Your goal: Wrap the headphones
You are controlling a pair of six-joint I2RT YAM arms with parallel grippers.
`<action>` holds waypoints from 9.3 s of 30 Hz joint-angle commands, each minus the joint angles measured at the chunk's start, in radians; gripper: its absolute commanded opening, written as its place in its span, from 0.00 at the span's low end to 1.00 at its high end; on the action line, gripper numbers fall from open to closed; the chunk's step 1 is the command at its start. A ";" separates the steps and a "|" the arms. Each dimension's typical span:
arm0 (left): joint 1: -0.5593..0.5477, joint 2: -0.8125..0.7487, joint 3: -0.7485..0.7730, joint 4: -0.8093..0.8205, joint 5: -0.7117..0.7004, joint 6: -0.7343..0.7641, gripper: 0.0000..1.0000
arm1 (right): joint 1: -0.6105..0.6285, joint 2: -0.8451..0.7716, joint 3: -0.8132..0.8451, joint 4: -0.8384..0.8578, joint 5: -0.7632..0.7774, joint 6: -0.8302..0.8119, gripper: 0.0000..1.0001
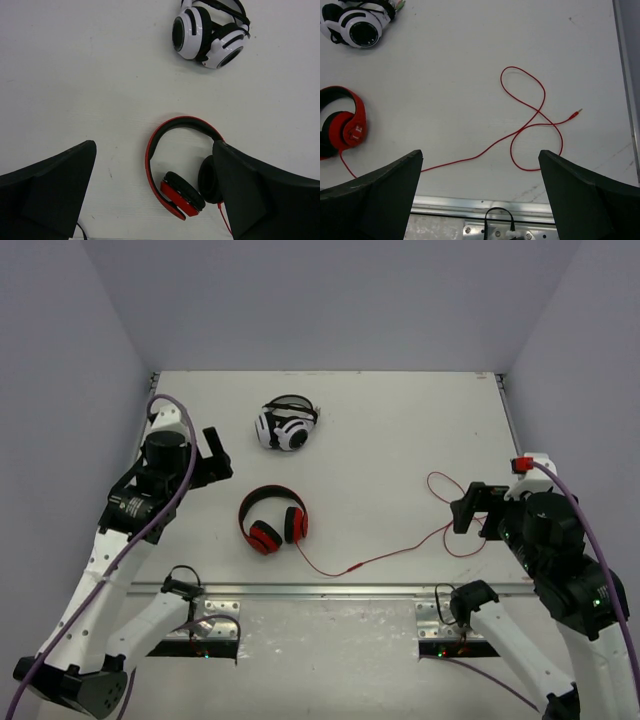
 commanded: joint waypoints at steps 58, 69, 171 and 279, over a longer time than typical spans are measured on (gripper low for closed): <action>-0.181 0.558 -0.112 0.174 0.128 0.178 0.00 | -0.002 -0.137 -0.367 0.496 -0.628 0.015 0.99; -0.178 0.174 -0.210 0.292 0.176 0.181 0.00 | -0.003 0.047 -0.467 0.854 -0.795 0.140 0.99; -0.577 0.286 -0.113 0.283 0.145 0.297 0.00 | 0.170 0.668 0.088 0.922 -0.617 -0.210 0.01; -0.215 0.415 0.534 0.450 -0.465 -0.284 0.00 | 0.579 0.994 -0.640 2.292 -0.904 0.416 0.01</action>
